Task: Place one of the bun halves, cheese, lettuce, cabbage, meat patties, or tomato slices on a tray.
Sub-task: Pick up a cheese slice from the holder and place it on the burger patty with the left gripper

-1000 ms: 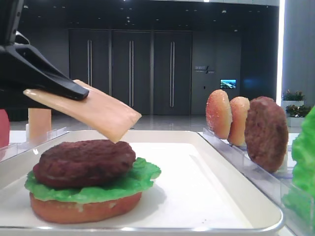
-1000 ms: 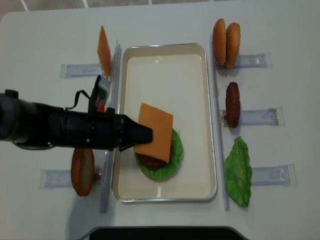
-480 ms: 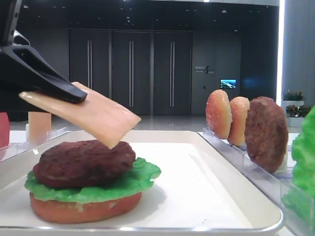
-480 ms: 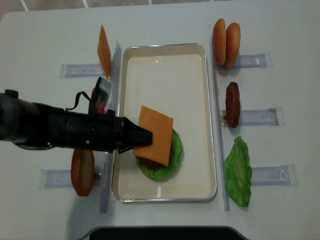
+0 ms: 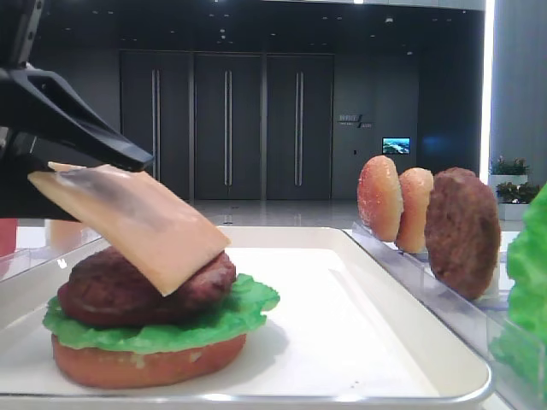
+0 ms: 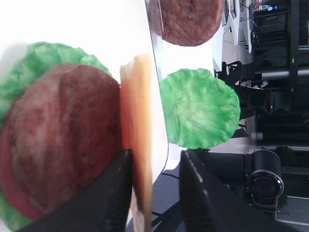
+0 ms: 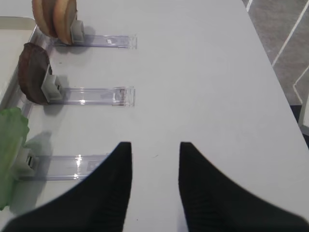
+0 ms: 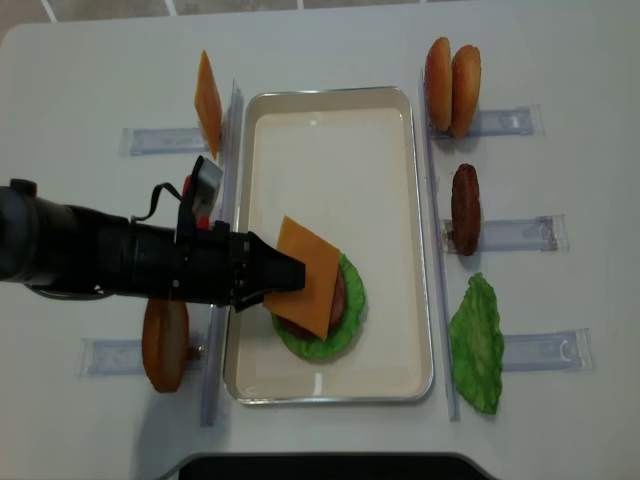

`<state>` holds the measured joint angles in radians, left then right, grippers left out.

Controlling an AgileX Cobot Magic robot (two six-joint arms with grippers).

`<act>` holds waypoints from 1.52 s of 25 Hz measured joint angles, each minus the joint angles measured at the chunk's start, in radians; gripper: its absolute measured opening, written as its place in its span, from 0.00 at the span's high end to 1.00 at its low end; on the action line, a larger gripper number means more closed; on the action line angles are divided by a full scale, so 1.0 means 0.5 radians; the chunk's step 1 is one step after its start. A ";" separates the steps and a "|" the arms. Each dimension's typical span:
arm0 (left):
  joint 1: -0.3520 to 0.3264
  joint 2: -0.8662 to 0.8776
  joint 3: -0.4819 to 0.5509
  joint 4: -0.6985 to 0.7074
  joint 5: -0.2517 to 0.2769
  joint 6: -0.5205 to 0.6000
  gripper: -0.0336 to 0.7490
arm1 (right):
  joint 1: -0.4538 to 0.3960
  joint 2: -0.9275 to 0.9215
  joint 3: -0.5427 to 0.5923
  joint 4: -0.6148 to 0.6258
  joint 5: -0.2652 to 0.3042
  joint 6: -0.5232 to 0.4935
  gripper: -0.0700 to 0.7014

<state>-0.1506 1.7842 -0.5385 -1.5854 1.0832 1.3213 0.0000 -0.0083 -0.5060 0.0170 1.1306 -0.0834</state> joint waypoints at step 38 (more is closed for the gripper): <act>0.000 -0.093 -0.525 1.144 -0.062 -1.364 0.40 | 0.000 0.000 0.000 0.000 0.000 0.000 0.61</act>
<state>-0.1506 1.7377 -0.8011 -1.0134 1.0522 0.6391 0.0000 -0.0083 -0.5060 0.0170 1.1306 -0.0834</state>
